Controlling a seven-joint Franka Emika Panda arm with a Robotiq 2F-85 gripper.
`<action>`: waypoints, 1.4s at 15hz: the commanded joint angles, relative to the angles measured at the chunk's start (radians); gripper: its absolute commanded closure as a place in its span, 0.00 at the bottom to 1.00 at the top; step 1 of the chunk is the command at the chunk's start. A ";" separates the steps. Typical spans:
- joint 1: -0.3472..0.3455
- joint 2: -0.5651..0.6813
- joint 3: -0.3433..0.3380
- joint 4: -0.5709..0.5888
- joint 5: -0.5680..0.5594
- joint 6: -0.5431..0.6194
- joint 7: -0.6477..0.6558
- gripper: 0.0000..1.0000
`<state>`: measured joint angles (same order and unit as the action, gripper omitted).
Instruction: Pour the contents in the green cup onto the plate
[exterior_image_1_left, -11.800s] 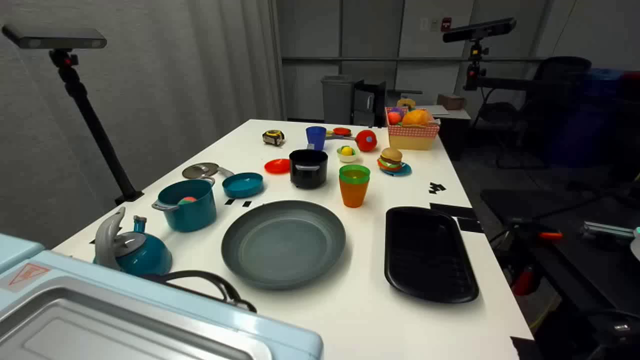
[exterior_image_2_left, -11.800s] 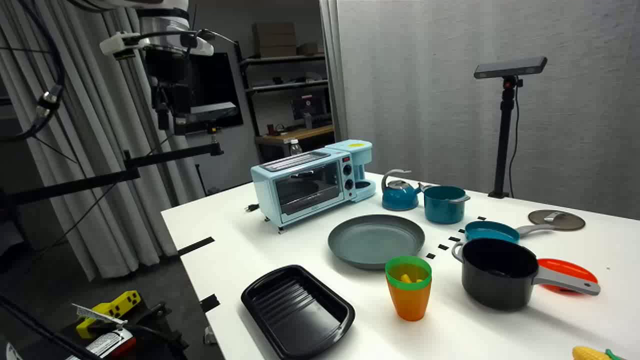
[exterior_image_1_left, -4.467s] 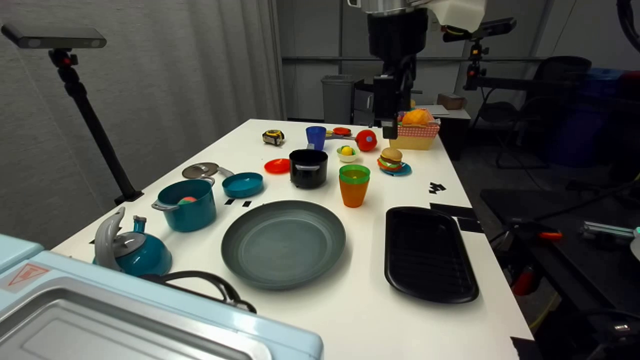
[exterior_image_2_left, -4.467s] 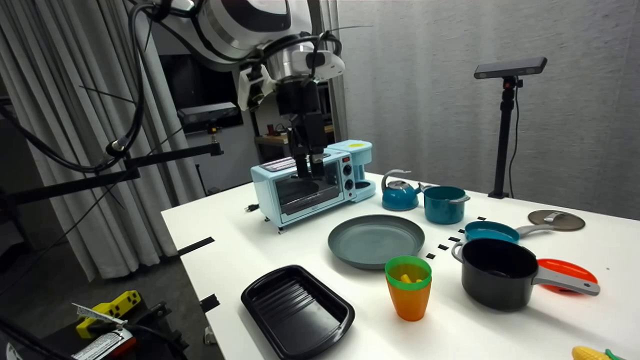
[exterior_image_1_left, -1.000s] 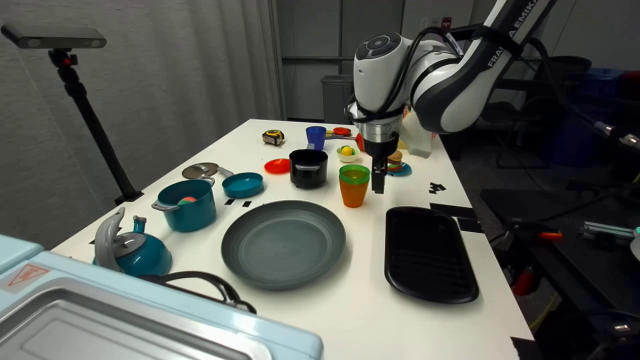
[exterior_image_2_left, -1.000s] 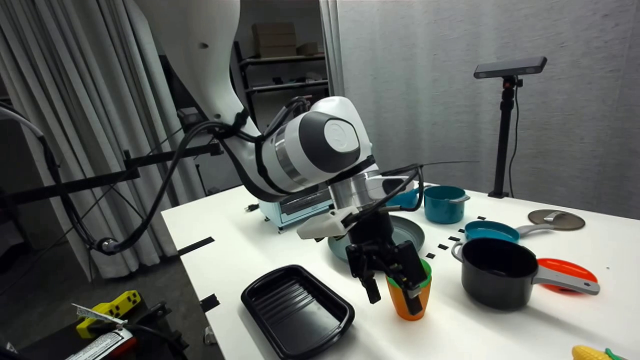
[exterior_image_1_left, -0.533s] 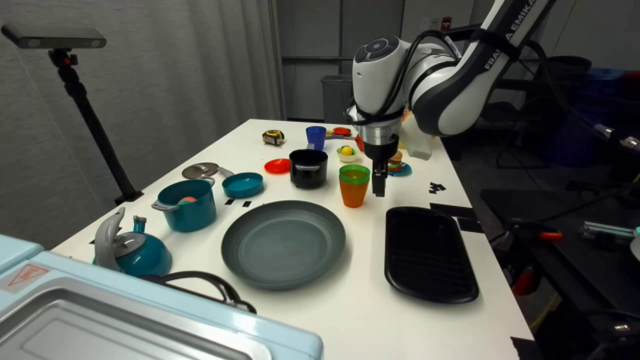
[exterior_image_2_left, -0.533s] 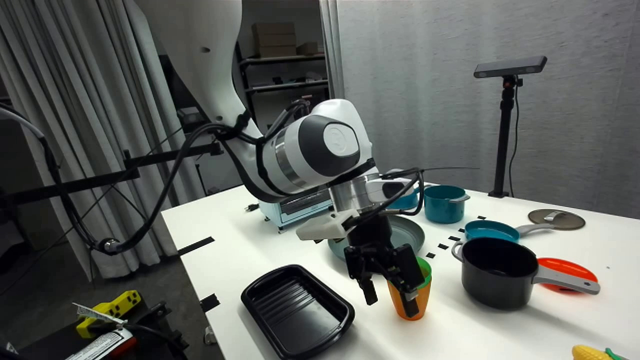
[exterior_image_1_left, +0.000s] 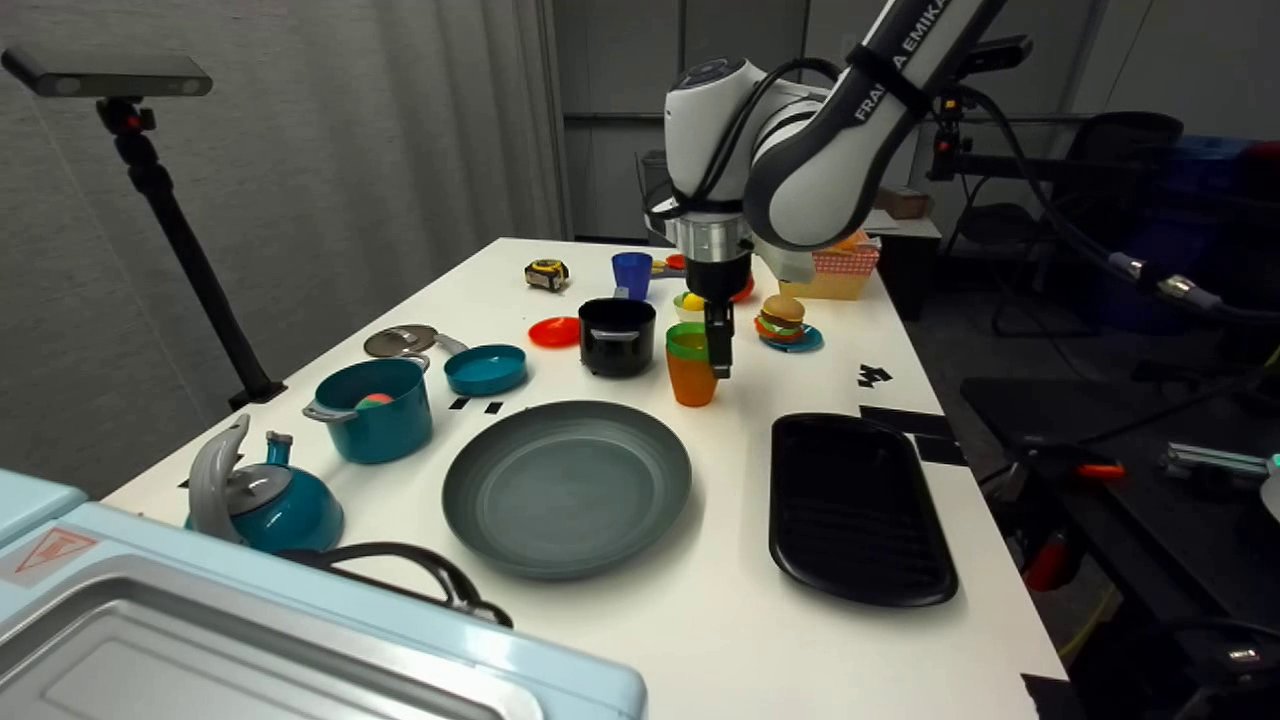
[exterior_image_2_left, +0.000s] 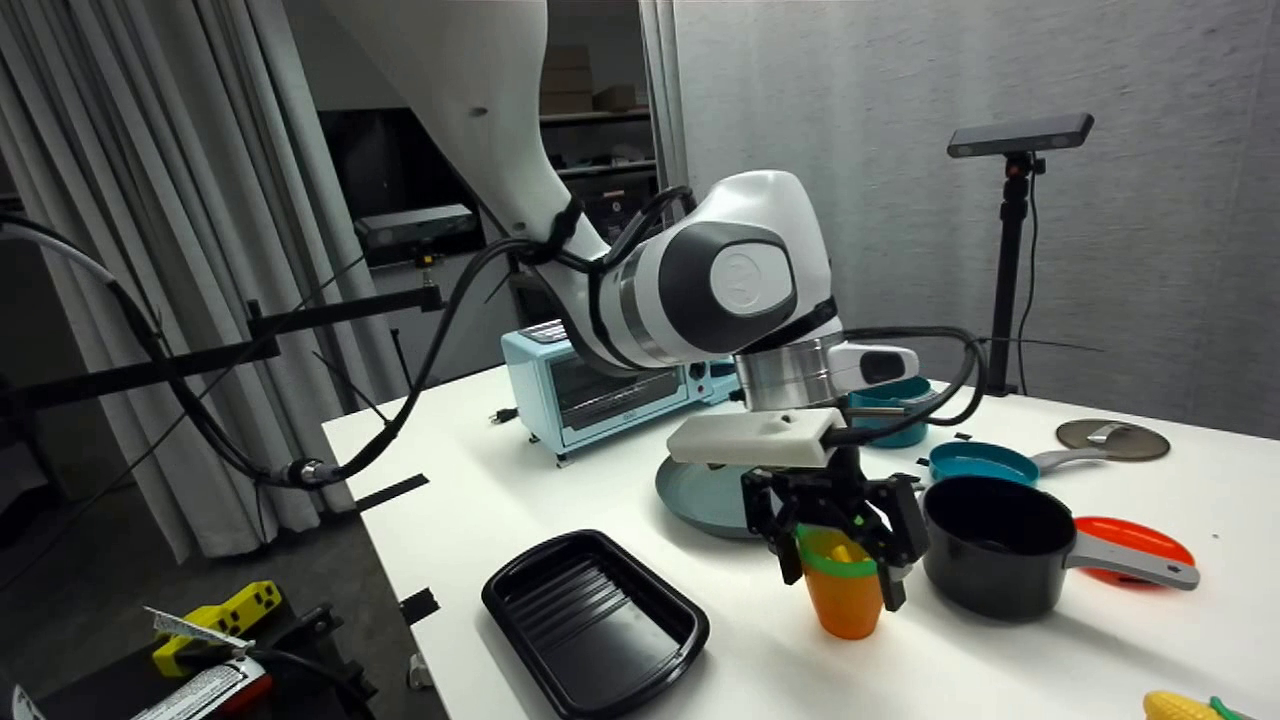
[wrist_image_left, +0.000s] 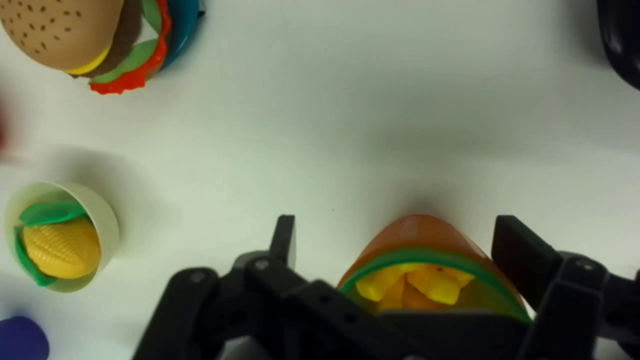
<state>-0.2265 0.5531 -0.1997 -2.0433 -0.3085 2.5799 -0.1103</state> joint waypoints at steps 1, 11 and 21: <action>-0.083 0.060 0.077 0.114 0.084 -0.086 -0.225 0.00; -0.080 0.103 0.108 0.178 0.072 -0.114 -0.374 0.41; -0.052 0.069 0.092 0.206 0.064 -0.122 -0.324 0.44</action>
<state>-0.2986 0.6387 -0.0957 -1.8650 -0.2408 2.4745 -0.4508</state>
